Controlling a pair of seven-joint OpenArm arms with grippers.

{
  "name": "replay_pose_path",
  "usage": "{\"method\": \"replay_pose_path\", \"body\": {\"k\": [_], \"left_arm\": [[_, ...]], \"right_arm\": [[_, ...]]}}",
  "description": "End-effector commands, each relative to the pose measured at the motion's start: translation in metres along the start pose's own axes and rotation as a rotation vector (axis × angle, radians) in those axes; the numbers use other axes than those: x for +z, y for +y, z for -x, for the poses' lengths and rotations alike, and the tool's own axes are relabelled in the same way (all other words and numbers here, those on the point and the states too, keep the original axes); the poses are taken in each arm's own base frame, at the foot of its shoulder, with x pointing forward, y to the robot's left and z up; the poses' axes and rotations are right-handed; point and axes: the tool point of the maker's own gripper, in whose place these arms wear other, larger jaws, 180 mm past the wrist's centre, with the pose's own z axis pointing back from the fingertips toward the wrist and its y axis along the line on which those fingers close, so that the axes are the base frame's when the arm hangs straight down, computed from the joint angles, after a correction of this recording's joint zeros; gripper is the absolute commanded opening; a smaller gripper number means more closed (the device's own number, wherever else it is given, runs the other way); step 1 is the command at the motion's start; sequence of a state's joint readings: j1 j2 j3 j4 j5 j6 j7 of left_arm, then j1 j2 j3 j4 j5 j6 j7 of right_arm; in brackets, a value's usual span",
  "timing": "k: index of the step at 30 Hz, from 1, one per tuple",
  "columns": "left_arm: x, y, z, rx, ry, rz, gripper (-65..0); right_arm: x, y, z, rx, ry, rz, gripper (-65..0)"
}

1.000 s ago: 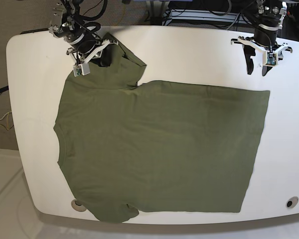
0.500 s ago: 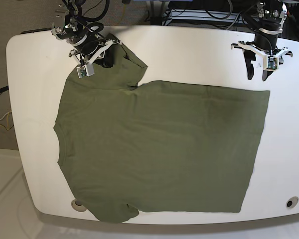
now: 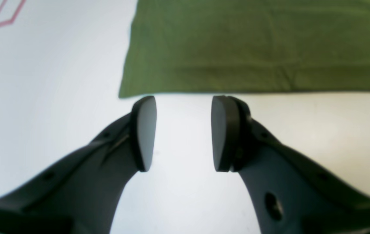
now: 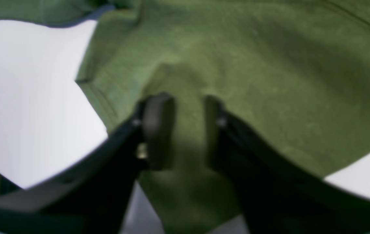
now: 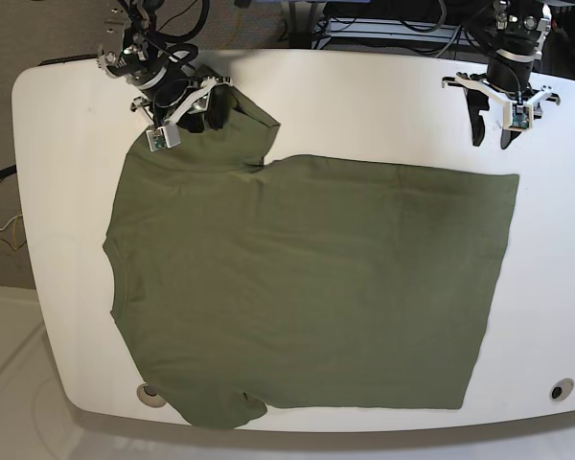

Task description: Fold the T-shirt properly

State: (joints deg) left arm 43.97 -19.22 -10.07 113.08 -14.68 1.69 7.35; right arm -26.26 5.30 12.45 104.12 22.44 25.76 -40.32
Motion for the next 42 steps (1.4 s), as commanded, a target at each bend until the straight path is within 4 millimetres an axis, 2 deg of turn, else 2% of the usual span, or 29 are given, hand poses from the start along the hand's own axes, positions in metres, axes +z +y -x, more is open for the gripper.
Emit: {"method": "replay_pose_path", "body": {"k": [1,8,10,18,20,24,30,38,42], "left_arm": [[0.002,0.003,-0.022,-0.009,-0.075,-0.010,-39.0],[0.004,0.004,-0.029,-0.008,-0.097,-0.013,-39.2],[0.002,0.006,-0.026,-0.008,-0.087,-0.014,-39.8],[0.001,0.009,-0.026,-0.008,-0.083,-0.018,-39.6],[0.000,0.007,-0.025,-0.011,-0.082,-0.013,-39.4],[0.000,0.006,-0.025,-0.011,-0.082,-0.012,-39.1],[-0.003,0.010,-0.025,-0.010,-0.087,-0.021,-38.4],[-0.007,0.014,-0.027,-0.006,-0.092,-0.029,-38.4],[-0.012,0.017,-0.036,0.001,-0.120,-0.041,-38.4]], "right_arm": [[0.008,0.003,-0.017,0.032,-0.048,-0.008,-43.6],[0.017,0.006,-0.034,0.062,-0.098,0.000,-47.0],[0.023,0.008,-0.049,0.079,-0.140,0.006,-45.6],[0.034,0.002,-0.065,0.097,-0.190,0.041,-35.1],[0.031,0.003,-0.064,0.096,-0.184,0.024,-29.3],[0.032,-0.001,-0.068,0.077,-0.192,0.020,-26.6],[0.033,0.002,-0.076,0.013,-0.230,-0.034,-26.5],[0.034,-0.011,-0.071,-0.046,-0.232,-0.033,-28.2],[0.033,-0.016,-0.071,-0.055,-0.233,-0.032,-28.5]]}}
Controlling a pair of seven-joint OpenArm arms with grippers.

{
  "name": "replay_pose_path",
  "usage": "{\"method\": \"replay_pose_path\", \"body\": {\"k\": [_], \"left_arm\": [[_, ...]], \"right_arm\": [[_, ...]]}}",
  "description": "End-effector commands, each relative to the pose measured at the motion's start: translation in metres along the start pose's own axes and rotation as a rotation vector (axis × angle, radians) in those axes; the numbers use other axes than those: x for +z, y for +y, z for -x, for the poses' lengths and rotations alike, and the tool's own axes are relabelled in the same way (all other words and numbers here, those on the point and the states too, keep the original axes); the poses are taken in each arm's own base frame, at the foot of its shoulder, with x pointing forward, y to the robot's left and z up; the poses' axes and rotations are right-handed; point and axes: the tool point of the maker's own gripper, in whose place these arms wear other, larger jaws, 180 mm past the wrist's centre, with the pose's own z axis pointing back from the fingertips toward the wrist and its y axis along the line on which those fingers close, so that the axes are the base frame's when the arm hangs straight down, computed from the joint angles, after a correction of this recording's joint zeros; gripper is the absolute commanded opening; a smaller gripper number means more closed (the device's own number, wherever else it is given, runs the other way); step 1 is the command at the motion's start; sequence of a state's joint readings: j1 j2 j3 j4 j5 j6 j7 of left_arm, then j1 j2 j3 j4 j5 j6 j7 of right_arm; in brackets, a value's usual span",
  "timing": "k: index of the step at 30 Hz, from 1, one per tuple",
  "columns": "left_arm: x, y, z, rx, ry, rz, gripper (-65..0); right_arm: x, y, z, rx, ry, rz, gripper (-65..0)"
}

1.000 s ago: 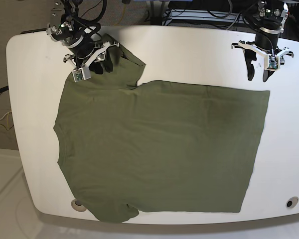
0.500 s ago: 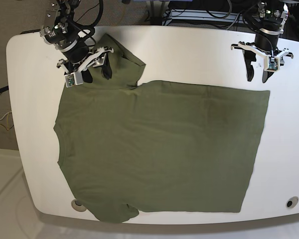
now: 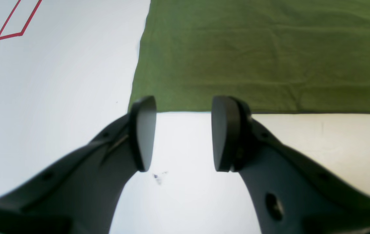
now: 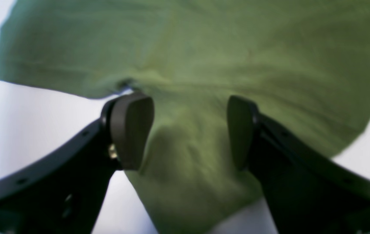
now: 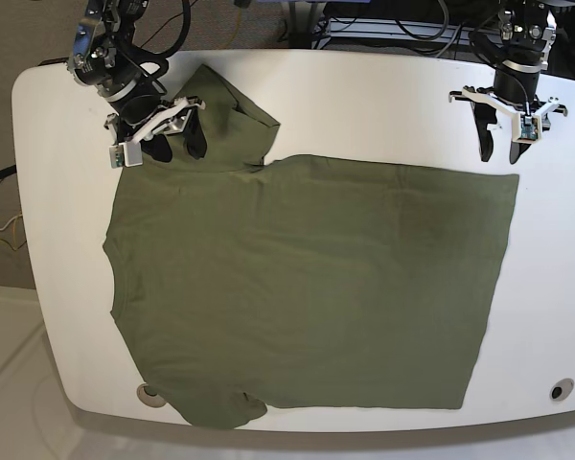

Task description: Fold the T-shirt properly

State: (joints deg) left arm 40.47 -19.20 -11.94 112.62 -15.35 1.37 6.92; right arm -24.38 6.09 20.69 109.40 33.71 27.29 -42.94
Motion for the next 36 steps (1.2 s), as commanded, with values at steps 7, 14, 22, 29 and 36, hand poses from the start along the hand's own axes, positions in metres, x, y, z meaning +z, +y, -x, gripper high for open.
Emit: {"method": "replay_pose_path", "body": {"k": [7,14,22,29,36], "left_arm": [[-0.006,0.005,-0.012,0.003,-0.045,-0.010,-38.6],[-0.009,0.006,-0.005,0.015,-0.028,-0.013,-38.6],[-0.008,0.005,-0.009,0.016,-0.039,-0.013,-38.5],[-0.008,0.005,-0.007,0.009,-0.037,-0.007,-38.6],[-0.008,0.003,-0.007,0.008,-0.040,0.001,-38.5]], "right_arm": [[-0.005,-0.009,-0.016,0.008,-0.046,-0.007,-28.8],[-0.015,-0.016,-0.022,-0.008,-0.052,-0.004,-28.3],[-0.022,-0.010,-0.040,0.007,-0.089,-0.009,-27.7],[-0.006,-0.023,-0.054,0.015,-0.128,0.038,-28.1],[0.002,-0.040,-0.056,0.018,-0.119,0.086,-28.2]]}}
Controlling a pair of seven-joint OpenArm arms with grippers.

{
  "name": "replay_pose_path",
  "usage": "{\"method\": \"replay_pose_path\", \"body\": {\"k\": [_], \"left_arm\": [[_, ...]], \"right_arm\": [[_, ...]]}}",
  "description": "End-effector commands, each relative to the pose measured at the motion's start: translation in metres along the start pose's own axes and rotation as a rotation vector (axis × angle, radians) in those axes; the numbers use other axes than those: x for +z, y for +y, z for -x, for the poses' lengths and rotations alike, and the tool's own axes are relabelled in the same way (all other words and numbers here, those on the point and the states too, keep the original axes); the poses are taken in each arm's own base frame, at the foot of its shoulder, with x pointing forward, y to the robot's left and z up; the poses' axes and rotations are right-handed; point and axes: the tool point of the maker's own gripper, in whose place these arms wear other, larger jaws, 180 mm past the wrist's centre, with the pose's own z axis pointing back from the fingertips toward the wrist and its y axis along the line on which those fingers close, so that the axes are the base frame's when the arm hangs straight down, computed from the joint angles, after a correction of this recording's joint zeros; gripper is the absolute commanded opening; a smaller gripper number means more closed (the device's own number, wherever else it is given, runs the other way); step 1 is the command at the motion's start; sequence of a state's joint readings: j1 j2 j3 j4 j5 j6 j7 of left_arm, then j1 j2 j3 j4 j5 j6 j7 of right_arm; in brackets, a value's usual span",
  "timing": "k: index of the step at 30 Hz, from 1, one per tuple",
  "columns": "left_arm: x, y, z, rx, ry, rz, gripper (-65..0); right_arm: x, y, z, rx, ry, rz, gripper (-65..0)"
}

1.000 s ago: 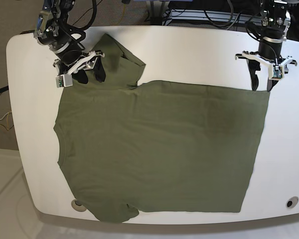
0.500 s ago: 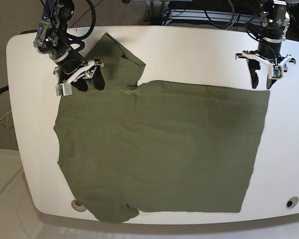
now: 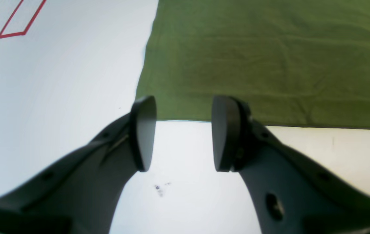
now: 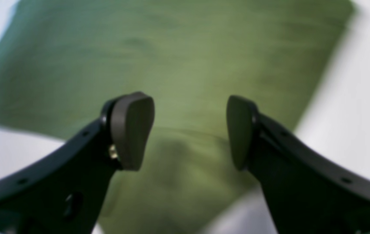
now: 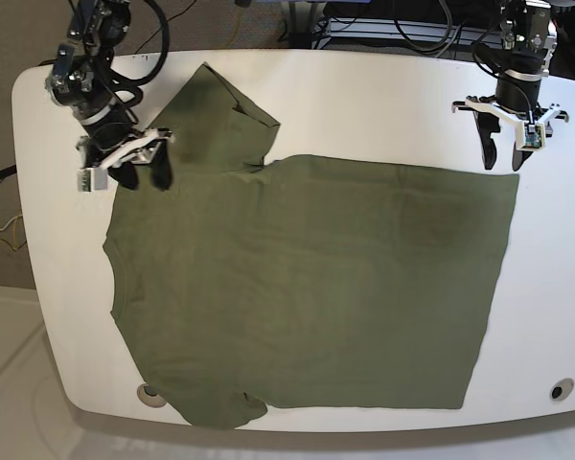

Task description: Fold the T-shirt properly

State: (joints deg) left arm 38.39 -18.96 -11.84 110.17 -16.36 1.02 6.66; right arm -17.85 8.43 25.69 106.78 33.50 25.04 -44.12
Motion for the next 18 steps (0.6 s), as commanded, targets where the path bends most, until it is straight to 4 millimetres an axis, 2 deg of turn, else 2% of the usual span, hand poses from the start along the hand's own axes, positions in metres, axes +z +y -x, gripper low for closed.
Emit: {"method": "replay_pose_path", "body": {"k": [1,4,12,18], "left_arm": [[0.000,0.000,-0.012,-0.018,-0.042,0.007,-38.5],[-0.001,0.001,-0.014,-0.014,-0.047,0.003,-38.7],[-0.003,0.002,-0.015,-0.012,-0.051,-0.001,-38.7],[-0.003,0.002,-0.014,-0.013,-0.052,0.002,-38.5]], "right_arm": [[0.002,0.002,-0.014,0.017,-0.041,-0.018,-28.2],[0.004,-0.005,-0.017,0.035,-0.037,0.004,-27.7],[0.006,-0.018,-0.009,0.057,0.022,0.030,-27.7],[0.000,-0.028,-0.002,0.063,0.080,0.041,-27.6]]}}
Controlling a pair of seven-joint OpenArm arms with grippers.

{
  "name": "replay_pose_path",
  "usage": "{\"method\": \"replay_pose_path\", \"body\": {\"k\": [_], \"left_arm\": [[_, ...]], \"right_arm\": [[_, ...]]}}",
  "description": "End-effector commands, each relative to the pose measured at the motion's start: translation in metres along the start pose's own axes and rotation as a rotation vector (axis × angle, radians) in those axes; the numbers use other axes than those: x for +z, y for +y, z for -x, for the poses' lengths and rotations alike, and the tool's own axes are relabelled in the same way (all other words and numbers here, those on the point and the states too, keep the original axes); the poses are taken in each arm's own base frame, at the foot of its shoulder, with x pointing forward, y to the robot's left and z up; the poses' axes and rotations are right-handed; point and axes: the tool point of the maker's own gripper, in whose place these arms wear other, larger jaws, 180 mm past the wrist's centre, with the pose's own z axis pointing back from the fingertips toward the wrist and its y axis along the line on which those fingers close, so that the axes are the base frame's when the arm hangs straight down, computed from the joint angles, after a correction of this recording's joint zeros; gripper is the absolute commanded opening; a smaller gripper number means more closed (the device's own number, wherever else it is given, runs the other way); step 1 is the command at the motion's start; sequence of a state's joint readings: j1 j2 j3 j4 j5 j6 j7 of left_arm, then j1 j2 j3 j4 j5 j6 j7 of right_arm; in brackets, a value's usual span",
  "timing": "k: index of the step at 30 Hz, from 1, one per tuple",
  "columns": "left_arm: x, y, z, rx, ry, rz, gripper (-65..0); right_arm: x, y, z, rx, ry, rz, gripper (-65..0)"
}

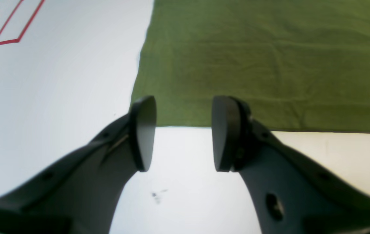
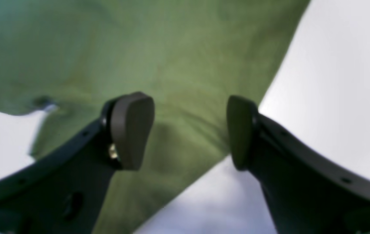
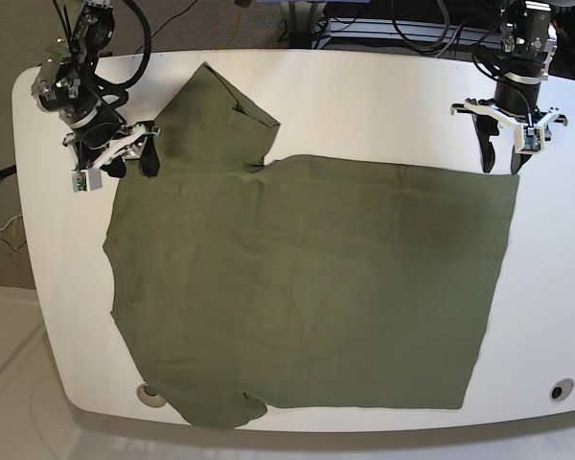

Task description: Fold the T-shirt properly

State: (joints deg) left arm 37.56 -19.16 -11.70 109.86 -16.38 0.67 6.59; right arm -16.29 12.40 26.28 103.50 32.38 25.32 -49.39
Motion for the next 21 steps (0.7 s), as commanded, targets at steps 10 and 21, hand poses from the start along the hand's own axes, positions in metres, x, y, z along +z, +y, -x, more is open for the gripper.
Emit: {"method": "replay_pose_path", "body": {"k": [10,21], "left_arm": [[0.000,0.001,-0.013,-0.004,-0.046,0.002,-38.6],[-0.002,0.004,-0.009,-0.009,-0.038,-0.003,-38.4]], "right_arm": [[-0.020,0.022,-0.002,0.034,-0.003,-0.090,-27.7],[-0.021,0.030,0.009,0.054,0.037,-0.106,-27.6]]}}
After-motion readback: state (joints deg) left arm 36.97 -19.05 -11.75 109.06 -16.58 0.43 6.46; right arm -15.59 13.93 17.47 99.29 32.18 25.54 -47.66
